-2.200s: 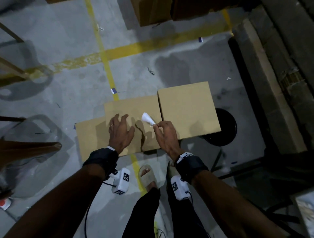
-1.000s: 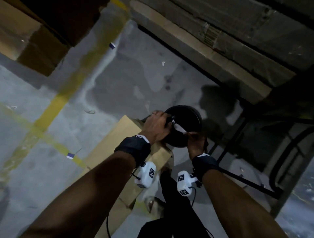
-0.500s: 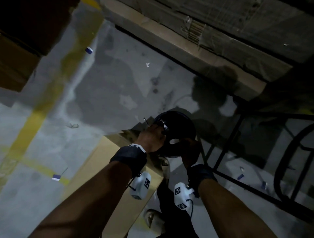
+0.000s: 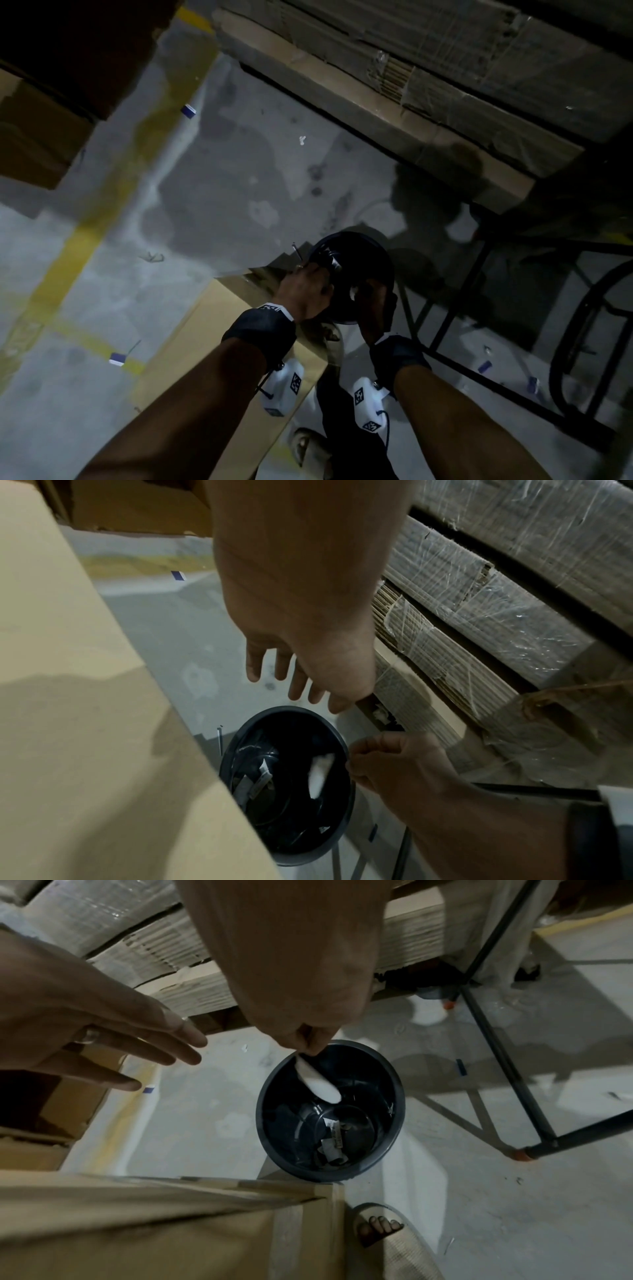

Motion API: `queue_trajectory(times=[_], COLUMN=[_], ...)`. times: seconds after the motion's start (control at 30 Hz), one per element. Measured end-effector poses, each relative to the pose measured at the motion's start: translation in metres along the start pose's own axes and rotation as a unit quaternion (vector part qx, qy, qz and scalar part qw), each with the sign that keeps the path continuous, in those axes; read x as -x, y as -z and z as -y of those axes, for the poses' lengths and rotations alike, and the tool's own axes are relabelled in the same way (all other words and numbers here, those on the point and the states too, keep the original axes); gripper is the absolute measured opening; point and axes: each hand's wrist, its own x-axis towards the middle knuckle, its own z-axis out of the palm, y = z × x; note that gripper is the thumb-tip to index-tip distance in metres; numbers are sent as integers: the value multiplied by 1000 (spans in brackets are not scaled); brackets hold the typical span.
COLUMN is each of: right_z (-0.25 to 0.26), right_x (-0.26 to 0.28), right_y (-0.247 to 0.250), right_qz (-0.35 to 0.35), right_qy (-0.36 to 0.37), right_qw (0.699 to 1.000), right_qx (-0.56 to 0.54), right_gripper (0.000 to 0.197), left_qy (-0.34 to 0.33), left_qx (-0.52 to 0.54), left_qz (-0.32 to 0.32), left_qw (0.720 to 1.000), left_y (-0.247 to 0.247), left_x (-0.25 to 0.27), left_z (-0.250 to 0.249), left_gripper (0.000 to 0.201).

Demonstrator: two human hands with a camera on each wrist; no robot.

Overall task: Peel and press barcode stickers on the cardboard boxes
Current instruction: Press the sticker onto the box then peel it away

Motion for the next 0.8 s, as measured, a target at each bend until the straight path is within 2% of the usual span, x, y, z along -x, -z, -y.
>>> queue_trajectory(times=[0.1,0.2,0.27,0.33,0.4,0.47,0.53,0.63,0.73,0.8], right_z=[8,-4,-17,-23,-34,-33,-25,-20,6,35], right_x=[9,10,10,13,14,18,29,40,69,102], right_y=[0,-1,-8,-15,-19,-23,-24,-23,-18,-9], right_qz=[4,52,60,56,58,47,35,55,69,47], right_qy=[29,51,68,128,244,297,296,240,219,220], right_qw=[1000,997,992,978,926,877,858,859,850,872], right_qx=[-9,11,89,156,282,375,419,450,474,436], right_gripper=[22,23,30,35,50,55,61,81,73,67], left_qy=[-3,17,20,18,18,25,28,13,-1,-4], left_qx=[-6,-11,-6,-8,-19,-26,-20,-14,-47,-54], left_qz=[-3,22,26,27,29,29,23,6,-21,-41], left_qw=[1000,1000,999,999,999,999,999,1000,999,998], left_y=[1,5,6,9,15,23,33,42,55,61], left_x=[7,11,15,22,31,44,58,78,104,125], left_z=[0,-3,-3,-3,-4,-8,-13,-11,-10,-10], left_gripper=[82,58,44,41,42,43,52,76,67,76])
